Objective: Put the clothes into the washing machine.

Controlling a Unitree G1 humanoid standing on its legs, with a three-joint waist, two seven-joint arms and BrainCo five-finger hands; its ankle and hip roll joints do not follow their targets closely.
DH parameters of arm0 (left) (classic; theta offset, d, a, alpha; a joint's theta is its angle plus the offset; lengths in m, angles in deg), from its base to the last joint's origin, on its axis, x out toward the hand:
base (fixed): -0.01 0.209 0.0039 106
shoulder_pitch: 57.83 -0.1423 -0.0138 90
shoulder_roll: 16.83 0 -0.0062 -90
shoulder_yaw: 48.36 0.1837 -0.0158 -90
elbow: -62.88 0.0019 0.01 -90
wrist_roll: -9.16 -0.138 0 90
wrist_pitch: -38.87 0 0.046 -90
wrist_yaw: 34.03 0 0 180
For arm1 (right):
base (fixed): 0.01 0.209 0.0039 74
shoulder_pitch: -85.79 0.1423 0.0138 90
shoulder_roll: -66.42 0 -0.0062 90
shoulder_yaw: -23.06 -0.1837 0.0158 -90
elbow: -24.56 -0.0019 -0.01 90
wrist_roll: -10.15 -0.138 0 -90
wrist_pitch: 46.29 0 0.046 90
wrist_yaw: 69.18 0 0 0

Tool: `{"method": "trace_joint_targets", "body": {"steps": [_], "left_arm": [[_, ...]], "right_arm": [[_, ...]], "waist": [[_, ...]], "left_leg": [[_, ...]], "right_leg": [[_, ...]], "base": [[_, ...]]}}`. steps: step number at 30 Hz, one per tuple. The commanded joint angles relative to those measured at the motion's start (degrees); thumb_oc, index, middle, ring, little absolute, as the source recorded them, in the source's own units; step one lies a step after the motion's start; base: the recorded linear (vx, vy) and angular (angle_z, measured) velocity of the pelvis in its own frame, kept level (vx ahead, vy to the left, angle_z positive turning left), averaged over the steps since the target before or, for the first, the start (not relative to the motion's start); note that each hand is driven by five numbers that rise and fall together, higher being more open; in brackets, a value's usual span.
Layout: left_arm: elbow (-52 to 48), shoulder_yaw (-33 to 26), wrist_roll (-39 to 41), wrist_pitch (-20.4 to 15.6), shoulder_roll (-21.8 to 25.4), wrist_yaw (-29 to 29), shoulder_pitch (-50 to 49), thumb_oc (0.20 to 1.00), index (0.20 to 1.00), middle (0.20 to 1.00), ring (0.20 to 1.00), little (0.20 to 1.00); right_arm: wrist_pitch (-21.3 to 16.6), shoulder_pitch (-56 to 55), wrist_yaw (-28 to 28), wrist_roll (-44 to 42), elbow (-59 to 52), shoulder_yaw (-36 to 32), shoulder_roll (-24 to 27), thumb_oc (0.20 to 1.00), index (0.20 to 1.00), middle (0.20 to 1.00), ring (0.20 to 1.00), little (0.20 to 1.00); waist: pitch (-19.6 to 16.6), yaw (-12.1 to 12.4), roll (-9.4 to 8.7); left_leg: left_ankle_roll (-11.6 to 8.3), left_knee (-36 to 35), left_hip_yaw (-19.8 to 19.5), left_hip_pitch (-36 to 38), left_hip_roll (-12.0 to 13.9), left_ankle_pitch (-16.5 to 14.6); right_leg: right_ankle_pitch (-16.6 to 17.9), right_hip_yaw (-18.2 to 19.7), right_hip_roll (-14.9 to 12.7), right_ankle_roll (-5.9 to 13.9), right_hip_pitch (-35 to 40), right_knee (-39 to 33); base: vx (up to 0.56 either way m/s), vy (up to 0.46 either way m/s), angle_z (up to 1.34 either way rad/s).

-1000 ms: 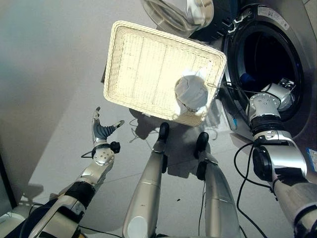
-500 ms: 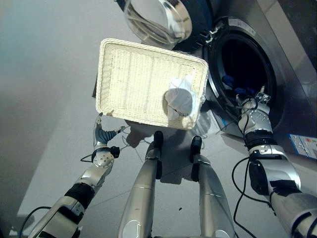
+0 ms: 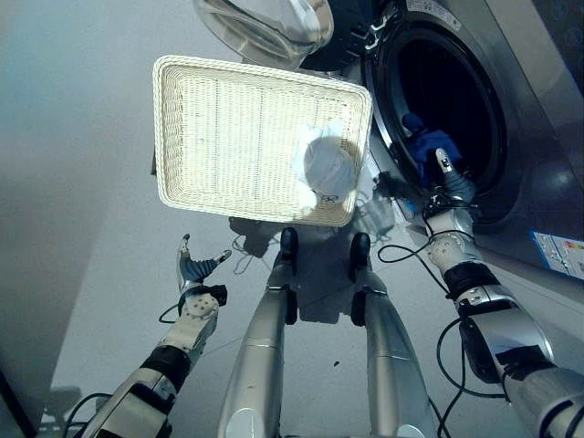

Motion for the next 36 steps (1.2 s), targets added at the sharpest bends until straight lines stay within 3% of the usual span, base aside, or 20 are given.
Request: {"method": "trace_joint_targets", "body": {"steps": [1, 8, 11, 12, 21, 26, 29, 30, 36], "left_arm": [[1.52, -2.8, 2.77, -1.28, -2.39, 0.0, -3.15, 1.0, 1.0, 1.0, 1.0, 1.0], [3.57, -3.7, 3.94, -0.91, -4.24, -0.21, -5.26, 1.0, 1.0, 1.0, 1.0, 1.0], [3.87, -3.71, 4.47, -0.99, -5.15, -0.88, -6.0, 1.0, 1.0, 1.0, 1.0, 1.0], [3.76, -3.77, 4.8, -1.08, -5.42, -1.15, -6.45, 1.0, 1.0, 1.0, 1.0, 1.0], [5.89, -4.42, 5.37, -0.18, -5.81, -0.94, -6.17, 1.0, 1.0, 1.0, 1.0, 1.0], [7.77, -4.54, 5.7, 0.17, -5.47, 0.25, -5.86, 1.0, 1.0, 1.0, 1.0, 1.0], [8.86, -4.46, 5.96, 0.33, -5.69, 0.38, -4.8, 1.0, 1.0, 1.0, 1.0, 1.0], [10.13, -4.19, 6.09, 0.17, -5.86, 0.85, -4.01, 1.0, 1.0, 1.0, 1.0, 1.0], [12.88, -3.11, 5.74, -1.07, -7.21, 1.76, -2.25, 1.0, 1.0, 1.0, 1.0, 1.0]], "right_arm": [[-2.27, -7.86, 2.95, -0.45, -5.84, 1.21, 3.5, 1.0, 1.0, 1.0, 1.0, 1.0], [0.74, -19.75, 7.99, -0.94, -11.02, 6.89, -3.45, 1.0, 1.0, 1.0, 1.0, 1.0], [0.04, -22.98, 7.74, 4.08, -14.44, 10.12, -4.76, 1.0, 1.0, 1.0, 1.0, 1.0], [-0.47, -24.02, 8.06, 7.42, -16.79, 11.5, -4.84, 1.0, 1.0, 1.0, 1.0, 1.0], [-0.85, -21.69, 7.76, 8.94, -20.81, 11.98, -4.44, 1.0, 1.0, 1.0, 1.0, 1.0], [1.69, -19.24, 6.26, 9.27, -20.4, 11.66, -3.8, 1.0, 1.0, 1.0, 1.0, 1.0], [5.33, -18.07, 4.86, 5.45, -18.92, 11.28, -4.15, 1.0, 1.0, 1.0, 1.0, 1.0], [7.42, -17.23, 3.62, -0.05, -15.44, 10.83, -4.82, 1.0, 1.0, 1.0, 1.0, 1.0], [9.99, -13.6, 0.83, -11.36, -3.08, 6.82, -6.78, 1.0, 1.0, 1.0, 1.0, 1.0]], "waist": [[-1.76, -1.75, 3.95], [-1.76, -3.61, 2.71], [-1.76, -4.32, 2.19], [-1.76, -4.62, 1.92], [-1.76, -4.87, 1.51], [-1.76, -4.58, 1.63], [-1.76, -4.45, 1.71], [-1.76, -4.28, 1.9], [-1.76, -3.39, 3.0]], "left_leg": [[-1.32, -2.84, -1.22, 1.98, -2.64, -0.46], [-0.97, -3.62, -0.48, 2.78, -2.44, -0.26], [-0.9, -4.23, -0.34, 3.37, -2.35, -0.08], [-0.82, -4.51, -0.37, 3.69, -2.38, 0.02], [-0.65, -6.1, -0.45, 5.95, -2.56, 0.69], [-0.61, -6.23, -0.44, 7.25, -2.78, 0.31], [-0.7, -6.5, -0.25, 6.96, -2.63, 0.83], [-0.73, -6.73, -0.12, 7.0, -2.62, 0.97], [-0.6, -6.77, -0.33, 6.05, -2.96, 1.11]], "right_leg": [[-4.73, -5.2, 4.72, 0.54, 1.23, 2.77], [-4.14, -4.32, 5.0, 0.52, 1.55, 1.97], [-3.75, -3.7, 5.1, 0.69, 1.96, 1.2], [-3.38, -3.34, 5.13, 0.84, 2.11, 0.74], [-1.37, -2.22, 5.03, 1.74, 4.11, -1.97], [-1.44, -2.24, 4.64, 2.02, 5.15, -2.03], [-0.75, -2.33, 4.61, 2.03, 4.89, -2.4], [-0.69, -2.51, 4.46, 2.04, 4.84, -2.37], [-0.99, -2.95, 4.22, 1.81, 3.98, -1.8]], "base": [[-0.06, 0.074, 0.01], [-0.07, 0.087, -0.01], [-0.08, 0.108, -0.03], [-0.09, 0.106, -0.05], [-0.06, 0.052, -0.03], [-0.01, 0.007, 0.01], [0.0, -0.001, 0.01], [0.0, 0.0, 0.0], [0.01, -0.008, 0.0]]}}
